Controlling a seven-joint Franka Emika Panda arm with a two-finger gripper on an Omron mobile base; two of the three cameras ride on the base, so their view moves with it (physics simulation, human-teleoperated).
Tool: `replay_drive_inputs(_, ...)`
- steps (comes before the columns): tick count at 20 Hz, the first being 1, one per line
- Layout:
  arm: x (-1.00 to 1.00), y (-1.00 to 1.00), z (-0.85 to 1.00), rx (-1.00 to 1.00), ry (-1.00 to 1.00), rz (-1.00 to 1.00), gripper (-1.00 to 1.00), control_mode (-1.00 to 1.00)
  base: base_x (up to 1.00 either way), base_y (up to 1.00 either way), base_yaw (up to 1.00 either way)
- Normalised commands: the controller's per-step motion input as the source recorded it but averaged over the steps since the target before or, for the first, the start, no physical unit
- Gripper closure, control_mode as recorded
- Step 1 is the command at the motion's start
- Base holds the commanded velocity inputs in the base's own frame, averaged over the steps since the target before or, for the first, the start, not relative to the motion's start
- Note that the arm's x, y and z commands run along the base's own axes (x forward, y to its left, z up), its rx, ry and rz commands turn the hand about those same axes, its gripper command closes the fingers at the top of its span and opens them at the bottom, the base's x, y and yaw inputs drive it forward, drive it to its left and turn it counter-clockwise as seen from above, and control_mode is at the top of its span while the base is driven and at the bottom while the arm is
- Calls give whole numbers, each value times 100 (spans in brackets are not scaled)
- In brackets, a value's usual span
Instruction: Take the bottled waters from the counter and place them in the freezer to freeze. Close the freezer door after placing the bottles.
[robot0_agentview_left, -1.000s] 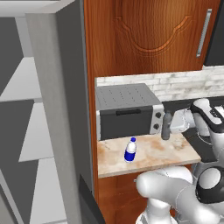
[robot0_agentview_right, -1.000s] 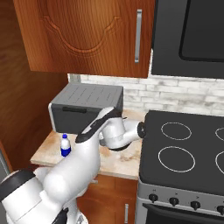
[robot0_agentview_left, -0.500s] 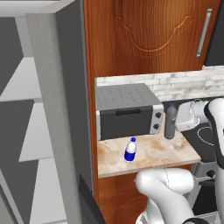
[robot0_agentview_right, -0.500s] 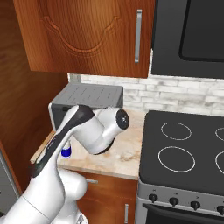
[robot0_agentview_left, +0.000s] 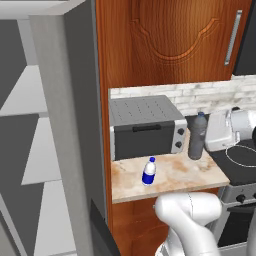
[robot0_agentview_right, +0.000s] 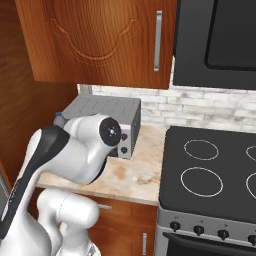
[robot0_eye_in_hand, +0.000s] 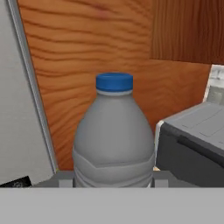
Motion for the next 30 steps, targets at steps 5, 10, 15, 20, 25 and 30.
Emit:
replay_drive_inputs(5, -48, 20, 10, -1, 0, -5, 100, -100, 0, 0, 0)
replay_drive_inputs(10, 0, -3, 0, -1, 9, -43, 100, -100, 0, 0, 0)
replay_drive_inputs(15, -1, -3, 0, 0, 1, -50, 100, -100, 0, 0, 0)
replay_drive_inputs(20, 0, 0, 0, -1, 0, -58, 100, -100, 0, 0, 0)
replay_drive_inputs(25, 0, 0, -1, -10, 0, -62, 100, -100, 0, 0, 0)
replay_drive_inputs(30, 0, -1, -27, -23, -1, -55, 100, -100, 0, 0, 0)
